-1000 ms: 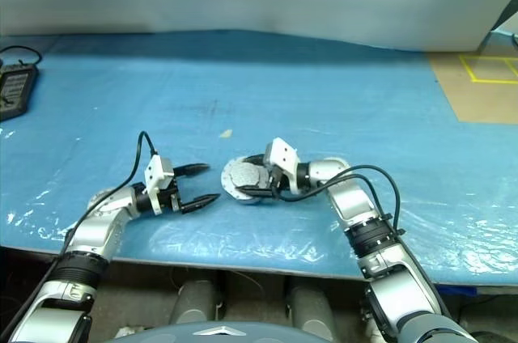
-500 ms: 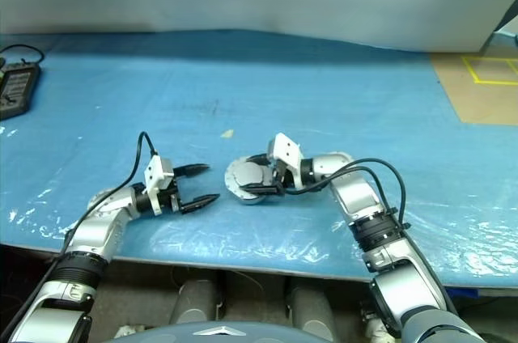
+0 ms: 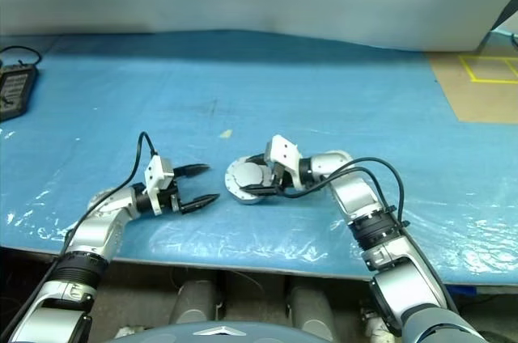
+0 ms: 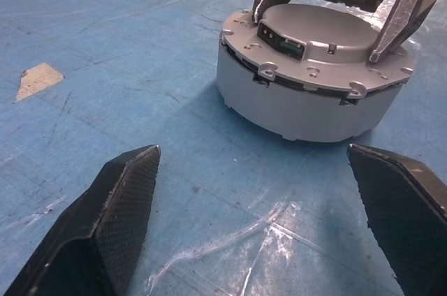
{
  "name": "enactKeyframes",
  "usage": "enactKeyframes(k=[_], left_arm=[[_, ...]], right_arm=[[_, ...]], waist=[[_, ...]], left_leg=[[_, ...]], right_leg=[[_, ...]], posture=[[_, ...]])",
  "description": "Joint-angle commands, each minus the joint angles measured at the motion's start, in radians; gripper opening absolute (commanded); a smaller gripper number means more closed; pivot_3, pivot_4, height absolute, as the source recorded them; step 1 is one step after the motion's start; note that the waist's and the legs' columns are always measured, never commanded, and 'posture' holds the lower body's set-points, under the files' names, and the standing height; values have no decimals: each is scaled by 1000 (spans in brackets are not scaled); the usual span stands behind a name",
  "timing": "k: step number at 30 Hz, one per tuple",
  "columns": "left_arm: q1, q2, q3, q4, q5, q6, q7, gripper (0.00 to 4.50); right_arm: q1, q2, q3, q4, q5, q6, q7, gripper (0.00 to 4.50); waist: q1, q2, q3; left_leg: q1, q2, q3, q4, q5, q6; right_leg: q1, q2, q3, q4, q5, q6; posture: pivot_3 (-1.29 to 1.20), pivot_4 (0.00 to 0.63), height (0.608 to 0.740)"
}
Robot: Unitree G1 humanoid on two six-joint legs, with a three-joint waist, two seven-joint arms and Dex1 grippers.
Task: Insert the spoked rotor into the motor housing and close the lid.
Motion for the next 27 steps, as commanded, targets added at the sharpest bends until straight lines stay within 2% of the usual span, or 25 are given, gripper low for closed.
enactKeyframes(k=[1, 14, 17, 27], left_arm=[[6, 0, 5, -27, -7, -12, 4, 4500], [-2, -9, 12, -48, -28, 52, 26, 4500], [-3, -11, 15, -55, -31, 69, 35, 4500], [-5, -10, 10, -74, -35, 117, 53, 4500]], right_arm=[[5, 6, 17, 17, -21, -9, -9, 2952], [-3, -30, 68, 51, -83, 43, -34, 2952], [-6, -38, 74, 43, -84, 70, -41, 2952], [-13, -37, 91, 38, -87, 125, -61, 2952]], waist=[[0, 0, 0], [-1, 0, 0], [0, 0, 0], [-1, 0, -1]], left_leg=[[0, 0, 0, 0, 0, 0], [7, 0, 0, 0, 0, 0], [8, 0, 0, 0, 0, 0], [9, 0, 0, 0, 0, 0]], right_leg=[[0, 0, 0, 0, 0, 0], [7, 0, 0, 0, 0, 1], [8, -1, 0, 0, -4, 7], [8, -1, 0, 0, -2, 4]], posture=[[0, 150, 740], [0, 150, 740], [0, 150, 740], [0, 150, 740]])
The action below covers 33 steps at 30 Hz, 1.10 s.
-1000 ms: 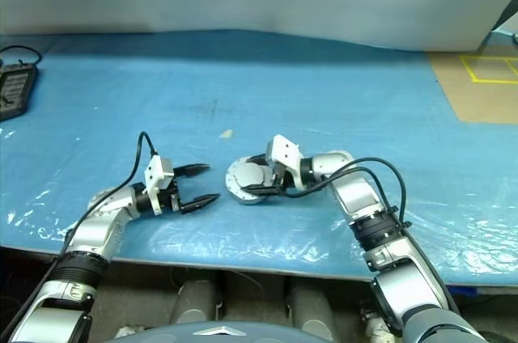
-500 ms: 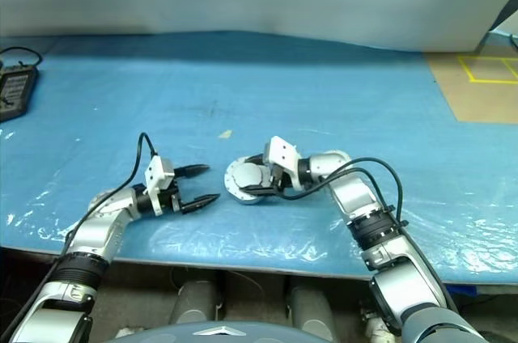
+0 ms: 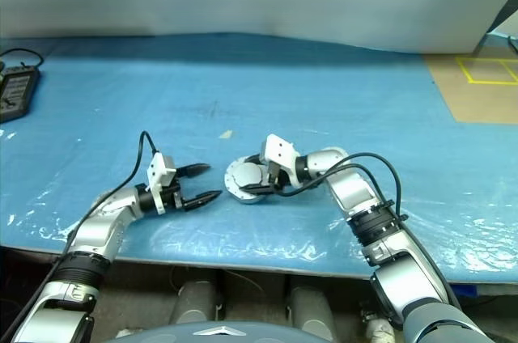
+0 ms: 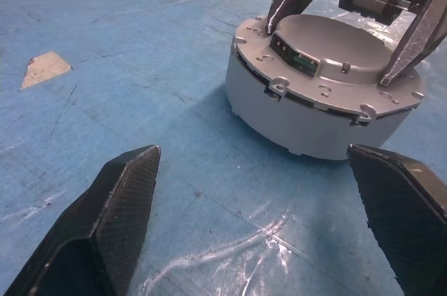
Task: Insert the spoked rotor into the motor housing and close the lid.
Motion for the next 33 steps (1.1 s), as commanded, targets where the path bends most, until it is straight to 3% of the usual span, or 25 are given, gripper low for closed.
enactKeyframes(k=[1, 15, 18, 29, 33], left_arm=[[-5, 4, 9, -44, -12, 3, 2, 4500], [-28, -17, 30, -56, -62, 68, 10, 4500], [-45, -25, 46, -54, -96, 101, 5, 3858], [-60, -33, 0, -36, -62, 89, -17, 19], [-72, -38, 8, -30, -58, 81, -12, 19]], right_arm=[[24, -14, 38, 36, -71, 69, -39, 2952], [31, -22, 52, 18, -81, 92, -54, 2952], [32, -25, 54, 21, -88, 87, -57, 2952], [40, -34, 49, 12, -93, 83, -69, 2952], [41, -36, 49, 13, -94, 83, -72, 2952]], waist=[[0, 0, 0], [0, 0, 0], [0, 0, 0], [0, 0, 0], [0, 0, 0]], left_leg=[[0, 0, 0, 0, 0, 0], [4, 0, 0, -5, 0, 0], [4, -1, 0, -5, 0, 0], [4, -1, 1, -5, 0, 0], [4, -1, 1, -6, 0, 0]], right_leg=[[0, 0, 0, 0, -1, 1], [1, 0, 0, 0, -2, 3], [1, 0, 0, -1, -2, 3], [1, 0, 1, -2, -2, 4], [2, 0, 1, -2, -2, 4]], posture=[[0, 150, 740], [0, 150, 740], [0, 150, 740], [0, 150, 740], [0, 150, 740]])
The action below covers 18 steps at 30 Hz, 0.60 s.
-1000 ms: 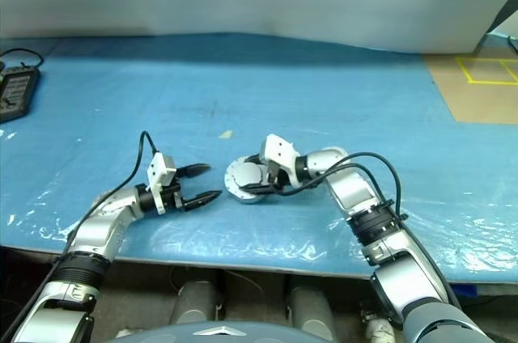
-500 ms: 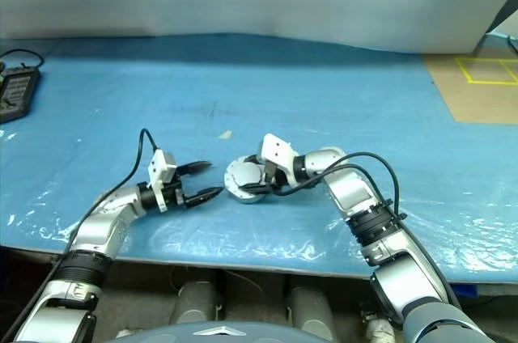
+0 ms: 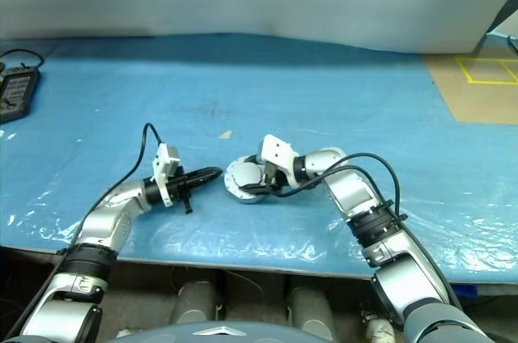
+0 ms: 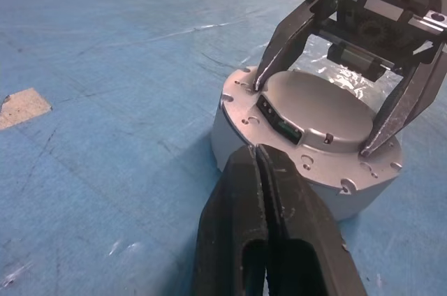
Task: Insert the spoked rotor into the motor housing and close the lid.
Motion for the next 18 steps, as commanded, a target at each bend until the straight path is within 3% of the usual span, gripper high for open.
enactKeyframes(k=[1, 18], left_arm=[[-18, 4, 8, -10, -1, -16, -4, 19], [1, 7, -41, -66, -16, 93, -58, 19]], right_arm=[[36, -31, 32, 57, -76, 34, -33, 2952], [30, -27, 28, 82, -80, 13, -48, 2952]], waist=[[0, 0, 0], [0, 0, 0]], left_leg=[[0, 0, 0, 0, 0, 0], [1, 0, 0, -2, 0, 0]], right_leg=[[0, 0, 0, 0, 0, 0], [0, 0, 1, -1, 0, 0]], posture=[[0, 150, 740], [0, 150, 740]])
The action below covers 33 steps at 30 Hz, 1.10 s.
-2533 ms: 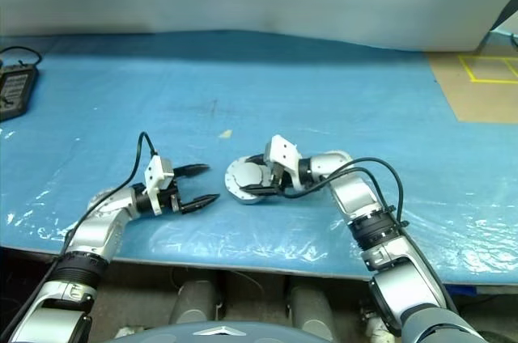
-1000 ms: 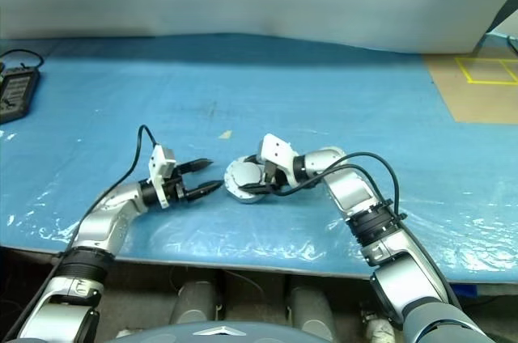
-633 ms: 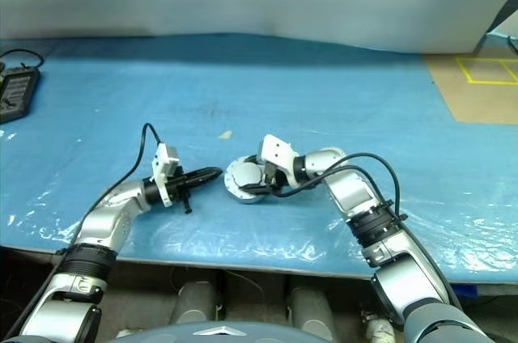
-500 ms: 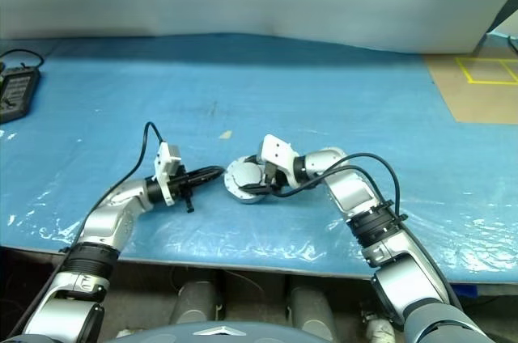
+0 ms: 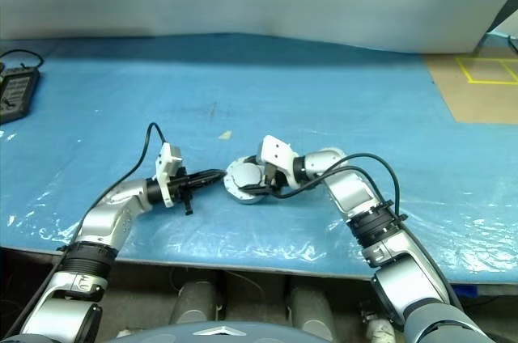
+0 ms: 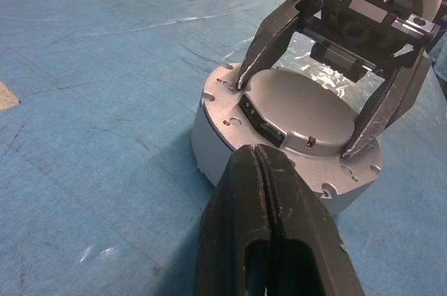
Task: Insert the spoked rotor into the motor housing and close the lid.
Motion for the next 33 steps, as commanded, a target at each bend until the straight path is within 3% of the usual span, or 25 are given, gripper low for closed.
enactKeyframes(k=[1, 10, 23, 27, 33], left_arm=[[-1, -11, -16, -41, -18, 11, -24, 19], [-13, -21, 3, -47, -32, 13, -16, 19], [25, 26, -83, -18, 68, -48, -41, 19], [19, 26, -87, -9, 76, -62, -35, 0], [23, 26, -89, -6, 76, -70, -33, 0]], right_arm=[[30, -26, 25, 78, -81, 28, -47, 2952], [33, -28, 27, 74, -81, 26, -50, 2952], [22, -22, -8, 42, -25, 61, -36, 2952], [19, -31, -15, 15, -28, 22, -29, 4342], [15, -42, -86, -75, 54, 67, -15, 4430]], waist=[[0, 0, 0], [0, 0, 0], [1, 0, 0], [2, 0, 0], [2, 0, 0]], left_leg=[[0, 0, 0, 0, 0, 0], [0, 0, 0, -1, 0, 0], [7, -2, -2, -4, 0, 0], [7, -4, -2, -7, 0, 0], [4, -6, -1, -9, 0, 0]], right_leg=[[0, 0, 0, 0, 0, 0], [0, 0, 0, 0, 0, 0], [3, -3, 1, -1, -1, 2], [3, -6, 1, -2, -1, 2], [1, -7, 1, -2, -2, 4]], posture=[[0, 150, 740], [0, 150, 740], [0, 150, 740], [0, 150, 740], [0, 150, 740]])
